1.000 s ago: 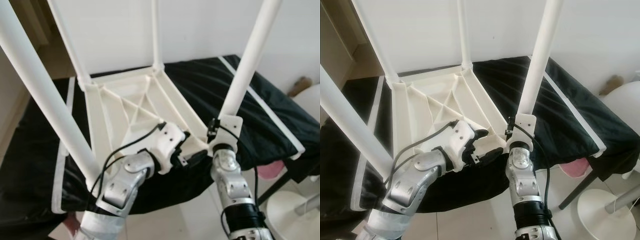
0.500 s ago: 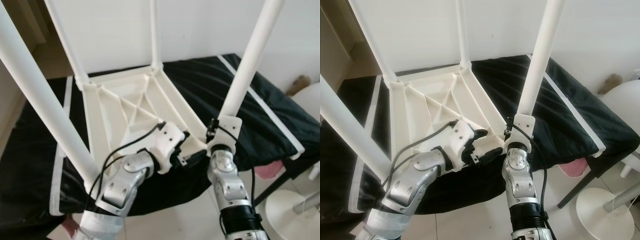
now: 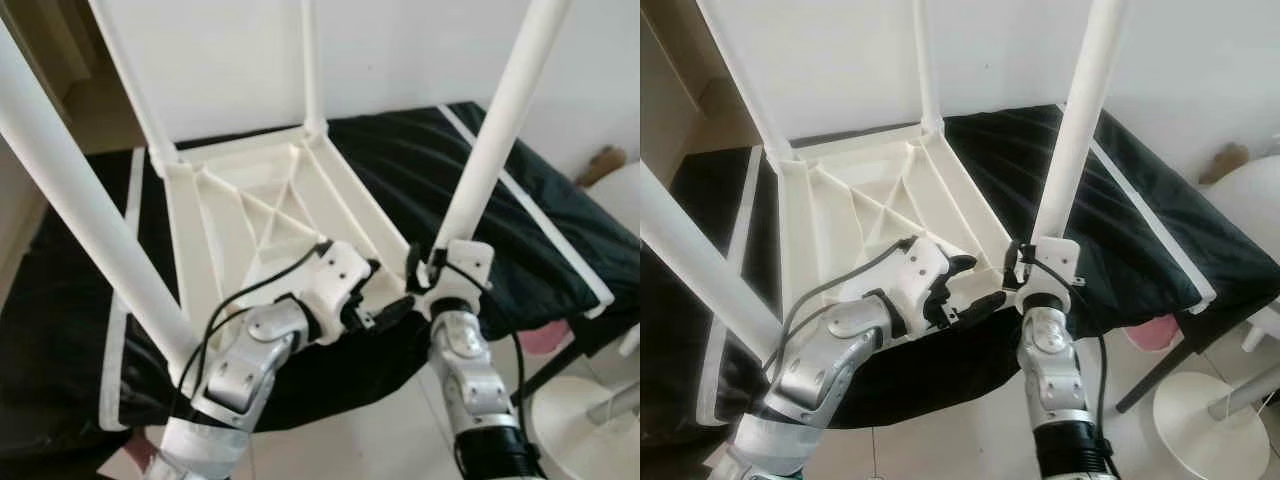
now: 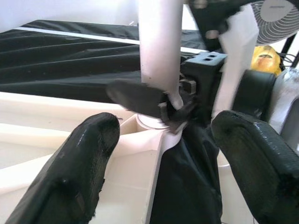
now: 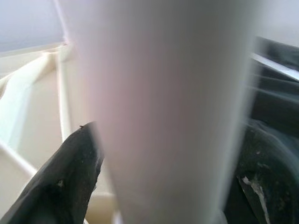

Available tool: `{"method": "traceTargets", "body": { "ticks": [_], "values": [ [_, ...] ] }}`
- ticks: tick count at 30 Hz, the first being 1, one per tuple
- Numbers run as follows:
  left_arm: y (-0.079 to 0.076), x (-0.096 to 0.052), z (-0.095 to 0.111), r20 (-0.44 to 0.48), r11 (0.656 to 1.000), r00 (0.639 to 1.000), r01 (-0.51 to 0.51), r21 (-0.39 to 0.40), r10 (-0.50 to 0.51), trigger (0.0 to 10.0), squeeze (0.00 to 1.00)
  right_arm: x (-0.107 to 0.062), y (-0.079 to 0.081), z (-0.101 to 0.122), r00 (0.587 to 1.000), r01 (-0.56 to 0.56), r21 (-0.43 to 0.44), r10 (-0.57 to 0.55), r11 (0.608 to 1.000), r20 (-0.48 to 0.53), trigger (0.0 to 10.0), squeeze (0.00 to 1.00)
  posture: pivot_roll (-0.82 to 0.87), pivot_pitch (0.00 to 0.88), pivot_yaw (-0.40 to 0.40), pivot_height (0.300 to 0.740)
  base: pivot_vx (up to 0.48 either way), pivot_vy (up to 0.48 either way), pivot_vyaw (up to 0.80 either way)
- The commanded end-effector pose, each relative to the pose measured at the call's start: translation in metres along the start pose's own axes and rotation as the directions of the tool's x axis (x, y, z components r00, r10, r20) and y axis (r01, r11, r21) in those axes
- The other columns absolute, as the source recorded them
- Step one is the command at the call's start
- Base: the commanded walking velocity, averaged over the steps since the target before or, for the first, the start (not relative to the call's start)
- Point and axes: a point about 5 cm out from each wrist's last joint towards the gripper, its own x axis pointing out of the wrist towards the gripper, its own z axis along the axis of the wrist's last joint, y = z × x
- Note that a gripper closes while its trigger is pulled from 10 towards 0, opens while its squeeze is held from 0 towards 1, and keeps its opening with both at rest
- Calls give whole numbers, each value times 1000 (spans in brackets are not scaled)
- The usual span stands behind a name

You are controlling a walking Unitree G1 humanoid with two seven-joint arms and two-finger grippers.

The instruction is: Building children table

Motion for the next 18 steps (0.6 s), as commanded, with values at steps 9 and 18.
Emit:
{"method": "traceTargets", "body": {
  "ticks": [9,18],
  "values": [
    [2,2,3,2,1000,1000,-12,19,12,10000,0,8,-22,6,940,-339,-57,336,939,-66,10000,0,-53,0,32,740,0,0,0],
    [4,4,3,-1,999,1000,-2,34,2,10000,0,17,-32,19,780,-624,-135,603,769,-170,10000,0,-55,0,40,740,0,0,0]
  ]
}}
